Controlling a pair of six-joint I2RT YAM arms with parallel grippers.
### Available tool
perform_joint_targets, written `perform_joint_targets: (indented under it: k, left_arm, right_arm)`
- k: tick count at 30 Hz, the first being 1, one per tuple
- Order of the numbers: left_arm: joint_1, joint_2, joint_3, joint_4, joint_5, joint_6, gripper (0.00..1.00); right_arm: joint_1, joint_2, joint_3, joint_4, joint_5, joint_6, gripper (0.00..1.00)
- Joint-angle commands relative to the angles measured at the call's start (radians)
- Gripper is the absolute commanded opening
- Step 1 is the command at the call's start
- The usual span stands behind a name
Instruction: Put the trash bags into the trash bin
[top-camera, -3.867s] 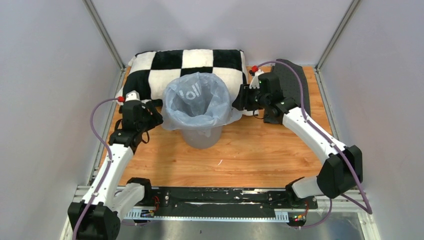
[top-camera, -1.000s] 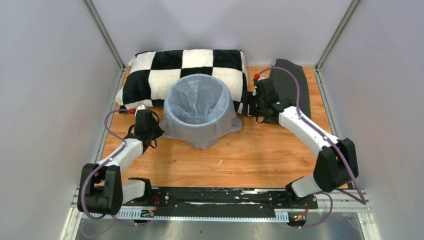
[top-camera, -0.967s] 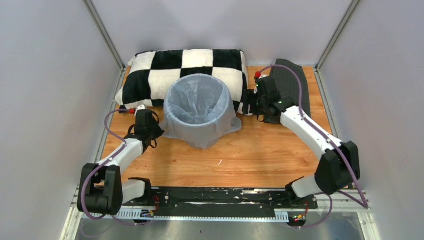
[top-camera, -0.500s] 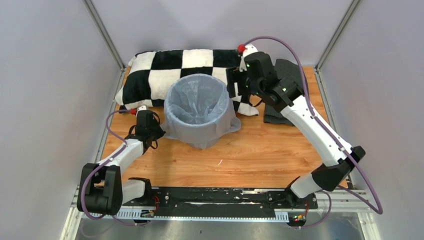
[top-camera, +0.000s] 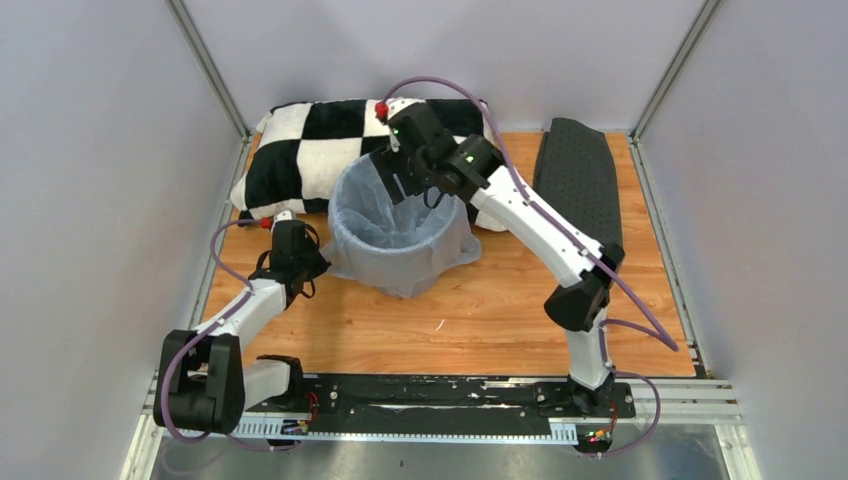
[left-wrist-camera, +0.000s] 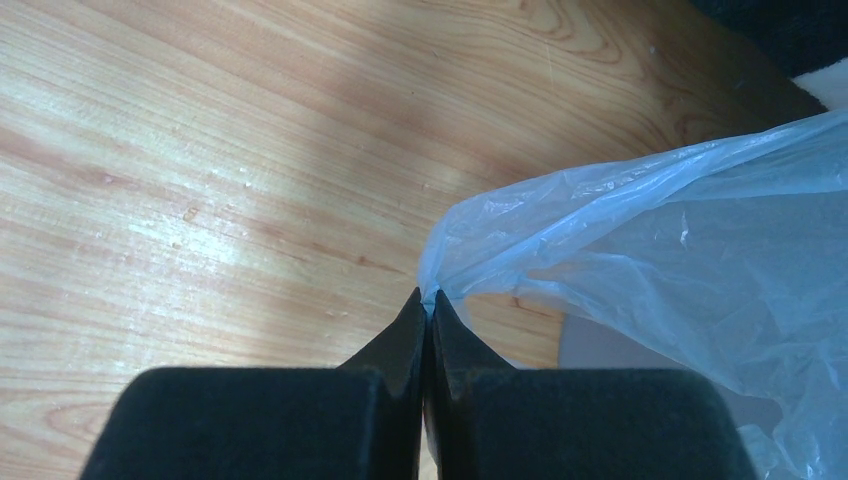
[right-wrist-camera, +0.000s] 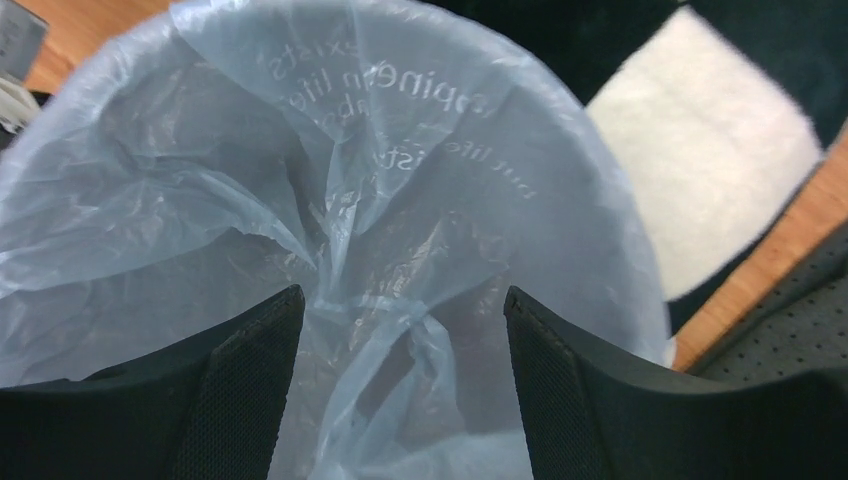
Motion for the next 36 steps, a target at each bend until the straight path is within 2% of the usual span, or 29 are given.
perform_joint_targets:
  k: [1,11,19,33,36]
  left_arm:
    - [-0.007,-0.018,-0.012,0.002,0.003,-0.002,0.00]
    - [-0.008,-0.027,-0.015,0.005,-0.002,-0.002,0.00]
    - [-0.008,-0.024,-0.005,0.005,0.008,0.005,0.00]
    - [-0.008,-0.021,0.005,0.009,0.021,0.002,0.00]
    - [-0.008,-0.029,0.005,0.007,0.024,-0.002,0.05]
  right_arm:
    - [0.020,0.093,0.073,-0.110,-0.053,-0.021,0.75]
    - [0.027,0.159,0.004,-0.130,-0.102,-0.008,0.73]
    - [0.025,0.149,-0.130,-0.119,-0.125,0.009,0.67]
    - [0.000,0.213,-0.199,-0.118,-0.164,0.008,0.61]
    - [-0.008,0.235,-0.193,-0.117,-0.171,0.002,0.61]
